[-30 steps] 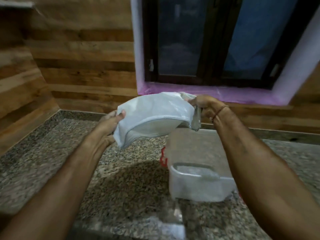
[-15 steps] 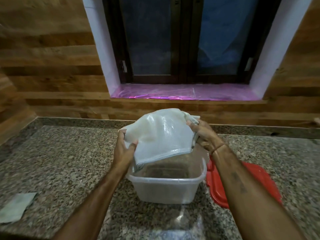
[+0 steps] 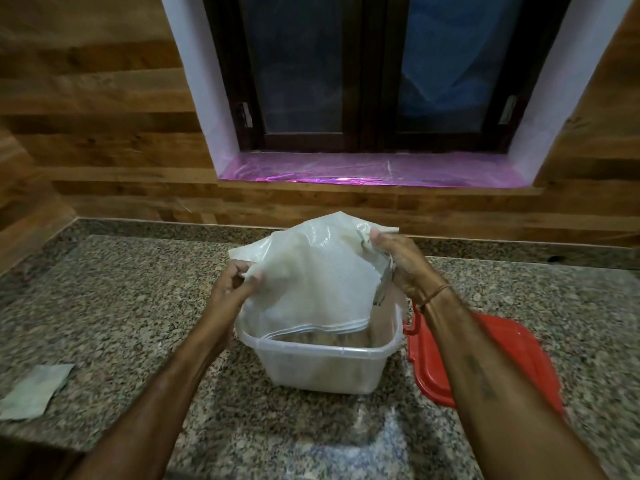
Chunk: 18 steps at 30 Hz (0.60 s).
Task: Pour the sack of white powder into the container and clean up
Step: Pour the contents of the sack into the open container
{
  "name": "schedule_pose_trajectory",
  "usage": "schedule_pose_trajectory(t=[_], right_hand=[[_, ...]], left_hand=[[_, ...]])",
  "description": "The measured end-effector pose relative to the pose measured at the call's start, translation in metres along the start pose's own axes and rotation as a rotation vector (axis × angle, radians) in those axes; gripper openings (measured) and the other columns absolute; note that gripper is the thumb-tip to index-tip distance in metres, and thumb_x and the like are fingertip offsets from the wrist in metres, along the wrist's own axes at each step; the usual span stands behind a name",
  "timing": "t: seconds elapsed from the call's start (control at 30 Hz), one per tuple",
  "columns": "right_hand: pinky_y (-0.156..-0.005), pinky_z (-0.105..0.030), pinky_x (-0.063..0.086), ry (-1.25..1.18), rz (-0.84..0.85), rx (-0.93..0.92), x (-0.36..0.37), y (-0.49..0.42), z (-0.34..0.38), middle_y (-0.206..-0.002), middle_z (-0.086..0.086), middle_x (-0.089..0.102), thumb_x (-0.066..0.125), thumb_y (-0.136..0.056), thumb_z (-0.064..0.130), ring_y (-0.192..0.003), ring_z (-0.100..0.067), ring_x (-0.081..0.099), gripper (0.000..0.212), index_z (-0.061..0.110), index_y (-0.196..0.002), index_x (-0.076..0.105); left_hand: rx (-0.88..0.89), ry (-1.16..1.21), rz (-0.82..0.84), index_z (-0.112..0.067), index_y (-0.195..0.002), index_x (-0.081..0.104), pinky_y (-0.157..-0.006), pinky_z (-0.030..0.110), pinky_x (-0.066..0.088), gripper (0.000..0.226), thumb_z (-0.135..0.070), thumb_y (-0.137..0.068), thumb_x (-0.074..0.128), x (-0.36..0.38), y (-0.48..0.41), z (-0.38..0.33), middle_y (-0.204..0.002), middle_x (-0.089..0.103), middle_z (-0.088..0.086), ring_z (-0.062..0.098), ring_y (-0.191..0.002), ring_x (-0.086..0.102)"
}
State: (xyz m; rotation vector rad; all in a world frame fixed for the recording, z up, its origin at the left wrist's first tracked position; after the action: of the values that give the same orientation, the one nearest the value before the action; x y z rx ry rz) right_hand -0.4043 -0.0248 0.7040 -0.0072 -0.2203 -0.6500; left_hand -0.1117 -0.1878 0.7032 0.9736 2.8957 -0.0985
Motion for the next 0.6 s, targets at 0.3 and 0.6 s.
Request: schedule_pose_trajectory(t=[0.3, 0.6], right_hand=[[-0.065, -0.024, 0.060, 0.074, 0.049, -0.026, 0.010, 0.013, 0.002, -0.089, -0.003, 0.081, 0.067, -0.095, 0.010, -0.078, -0.013, 0.076, 0.013, 0.007, -0.099, 0.079], [-0.074, -0.028, 0.059, 0.159, 0.011, -0.063, 0.011, 0.020, 0.000, -0.097, -0.006, 0.082, 0.070, -0.095, 0.012, -0.087, -0.015, 0.075, 0.017, 0.003, -0.106, 0.080]], left_hand=[[-0.295, 0.041, -0.255, -0.004, -0.130, 0.061, -0.069, 0.026, 0.048, 0.078, -0.066, -0.083, 0.071, 0.000, -0.029, -0.014, -0.120, 0.068, 0.008, 0.023, -0.100, 0.066], [-0.228, 0.044, -0.270, -0.014, -0.127, 0.066, -0.074, 0.035, 0.060, 0.042, -0.012, -0.087, 0.080, 0.003, -0.029, -0.010, -0.111, 0.074, 0.009, 0.024, -0.091, 0.071]])
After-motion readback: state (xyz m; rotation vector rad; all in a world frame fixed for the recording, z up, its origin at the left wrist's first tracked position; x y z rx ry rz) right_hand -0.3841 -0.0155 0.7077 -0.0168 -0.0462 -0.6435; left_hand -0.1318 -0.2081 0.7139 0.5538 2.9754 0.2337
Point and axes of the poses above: each hand's wrist, its own y-axis away from the middle knuckle, its own x-axis out of the palm, z = x × y, the point moved 3 cm from there along -y, towards the middle knuckle
